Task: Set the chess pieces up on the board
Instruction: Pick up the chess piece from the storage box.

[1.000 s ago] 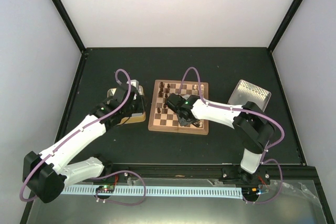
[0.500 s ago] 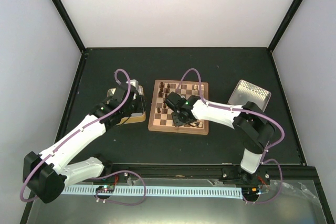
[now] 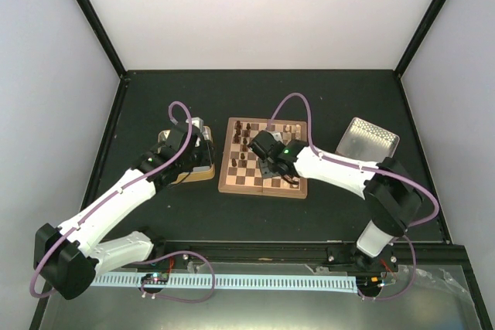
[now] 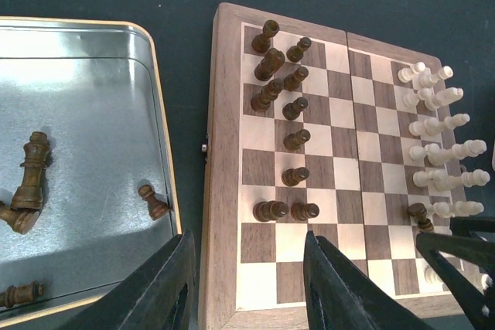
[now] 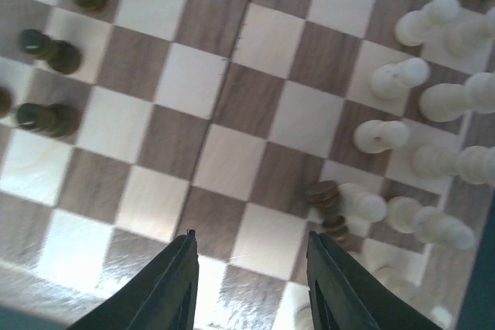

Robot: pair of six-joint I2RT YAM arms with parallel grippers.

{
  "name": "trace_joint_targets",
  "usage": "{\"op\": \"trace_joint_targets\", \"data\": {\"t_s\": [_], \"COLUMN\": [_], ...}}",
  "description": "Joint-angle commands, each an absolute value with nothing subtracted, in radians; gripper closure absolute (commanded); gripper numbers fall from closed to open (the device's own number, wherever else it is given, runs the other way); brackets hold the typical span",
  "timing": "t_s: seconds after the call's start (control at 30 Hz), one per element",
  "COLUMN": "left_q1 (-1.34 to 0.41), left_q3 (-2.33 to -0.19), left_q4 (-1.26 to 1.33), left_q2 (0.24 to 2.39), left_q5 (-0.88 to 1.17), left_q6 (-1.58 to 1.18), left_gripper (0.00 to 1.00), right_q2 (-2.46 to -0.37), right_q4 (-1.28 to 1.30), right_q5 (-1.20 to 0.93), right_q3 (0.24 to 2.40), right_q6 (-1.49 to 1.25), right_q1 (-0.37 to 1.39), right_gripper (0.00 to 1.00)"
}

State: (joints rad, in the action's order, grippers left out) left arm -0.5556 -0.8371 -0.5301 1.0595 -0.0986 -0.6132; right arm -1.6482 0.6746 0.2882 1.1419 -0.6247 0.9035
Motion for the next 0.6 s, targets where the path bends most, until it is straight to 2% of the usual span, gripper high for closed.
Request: {"op": "trace_joint_targets", "data": {"t_s": [0.0, 0.57], "left_q1": [-0.547, -0.542], "left_q3": [-0.854, -0.86], "left_q4": [-0.543, -0.551], "left_q2": [1.045, 1.055], "left_q5": [-0.08, -0.072], "left_q6": [-0.603, -0.601], "left_gripper": [0.6, 0.6], "right_q2": [-1.696, -1.774], "right_q4": [0.724, 0.706], "right_q5": [0.402, 0.422], "right_q3": [1.162, 1.18], "right_q6": [-0.634, -0.623], "right_q1": [0.889, 0.879], "right_gripper": [0.59, 0.63]}}
